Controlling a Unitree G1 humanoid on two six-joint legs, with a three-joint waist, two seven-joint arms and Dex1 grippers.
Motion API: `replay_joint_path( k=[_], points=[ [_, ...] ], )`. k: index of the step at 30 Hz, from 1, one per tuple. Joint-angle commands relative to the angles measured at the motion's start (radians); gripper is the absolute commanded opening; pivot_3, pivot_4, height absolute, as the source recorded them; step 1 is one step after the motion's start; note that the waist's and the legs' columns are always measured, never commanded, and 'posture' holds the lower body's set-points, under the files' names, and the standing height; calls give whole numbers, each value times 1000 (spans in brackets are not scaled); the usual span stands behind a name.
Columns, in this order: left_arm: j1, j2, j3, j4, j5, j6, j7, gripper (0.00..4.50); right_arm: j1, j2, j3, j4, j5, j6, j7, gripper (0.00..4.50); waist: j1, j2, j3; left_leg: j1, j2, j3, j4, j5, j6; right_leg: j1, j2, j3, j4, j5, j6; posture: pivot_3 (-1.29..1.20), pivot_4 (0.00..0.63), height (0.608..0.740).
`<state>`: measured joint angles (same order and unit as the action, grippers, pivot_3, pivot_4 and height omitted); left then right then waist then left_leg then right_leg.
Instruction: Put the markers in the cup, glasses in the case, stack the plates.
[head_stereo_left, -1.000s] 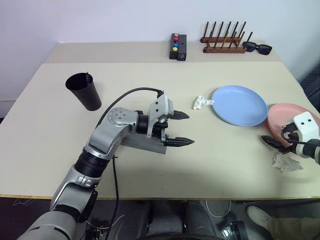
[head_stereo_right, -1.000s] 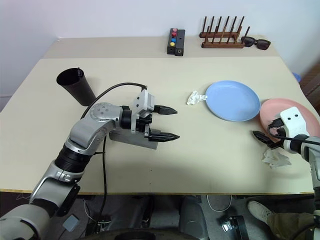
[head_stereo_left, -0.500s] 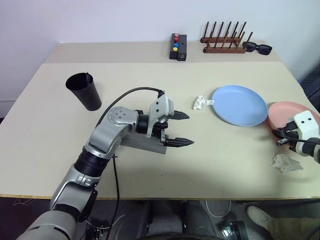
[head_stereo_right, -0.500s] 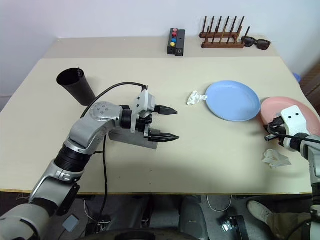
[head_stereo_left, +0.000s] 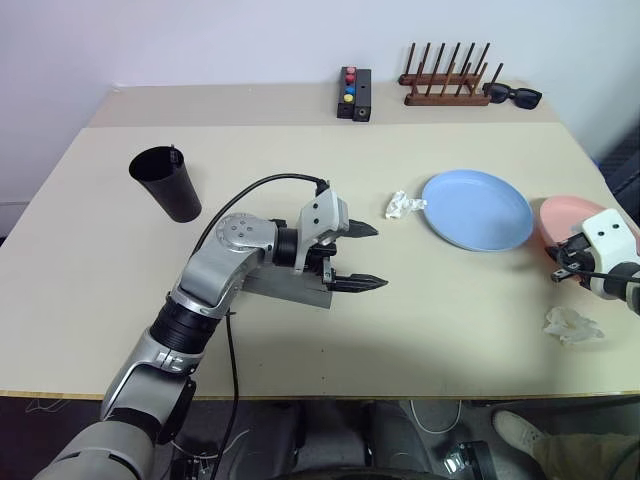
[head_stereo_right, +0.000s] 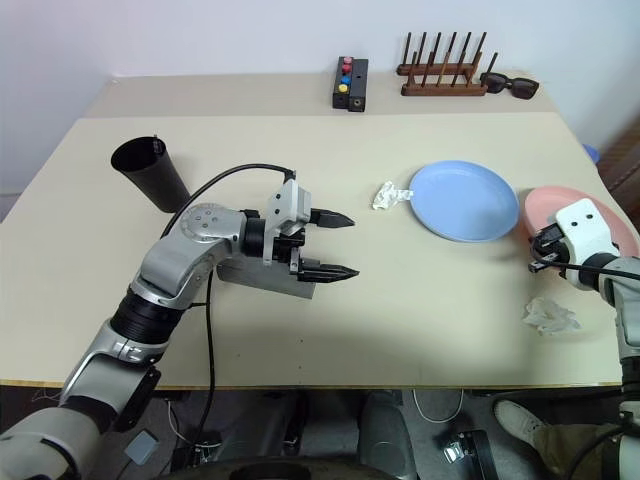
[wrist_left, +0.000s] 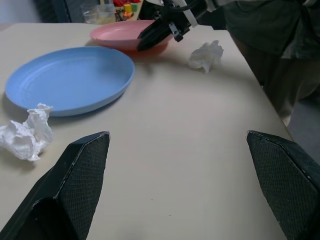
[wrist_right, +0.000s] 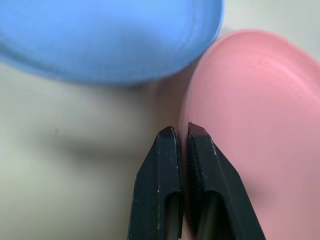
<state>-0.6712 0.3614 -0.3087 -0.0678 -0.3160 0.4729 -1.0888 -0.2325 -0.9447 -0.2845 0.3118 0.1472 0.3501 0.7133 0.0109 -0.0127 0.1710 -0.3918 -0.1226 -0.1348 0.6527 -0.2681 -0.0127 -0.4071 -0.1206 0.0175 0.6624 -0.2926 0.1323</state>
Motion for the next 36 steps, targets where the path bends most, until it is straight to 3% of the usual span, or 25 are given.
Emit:
replay_joint_path(
  k=[1, 17, 36],
  points=[
    [-18, -7, 5, -12, 0, -22, 4, 4500, -28, -37, -21, -50, -9, -6, -9, 41, 0, 0, 0, 0, 0, 0, 0, 0, 0, 0, 0, 0, 0, 0, 0, 0, 150, 740],
    [-3, -6, 28, -1, 21, -29, 71, 4500, -180, 38, 64, -211, 17, 23, 0, 41, -1, 0, 0, 0, 0, 0, -1, 0, 0, -1, 0, 0, 0, 0, 0, 0, 150, 740],
    [22, 41, 59, -31, 16, -10, 125, 4500, -171, 159, 218, -207, -1, 15, 48, 41, -1, 0, 0, 0, 0, 0, -1, 0, 0, -1, 0, 0, 0, 0, 0, 0, 150, 740]
  ],
)
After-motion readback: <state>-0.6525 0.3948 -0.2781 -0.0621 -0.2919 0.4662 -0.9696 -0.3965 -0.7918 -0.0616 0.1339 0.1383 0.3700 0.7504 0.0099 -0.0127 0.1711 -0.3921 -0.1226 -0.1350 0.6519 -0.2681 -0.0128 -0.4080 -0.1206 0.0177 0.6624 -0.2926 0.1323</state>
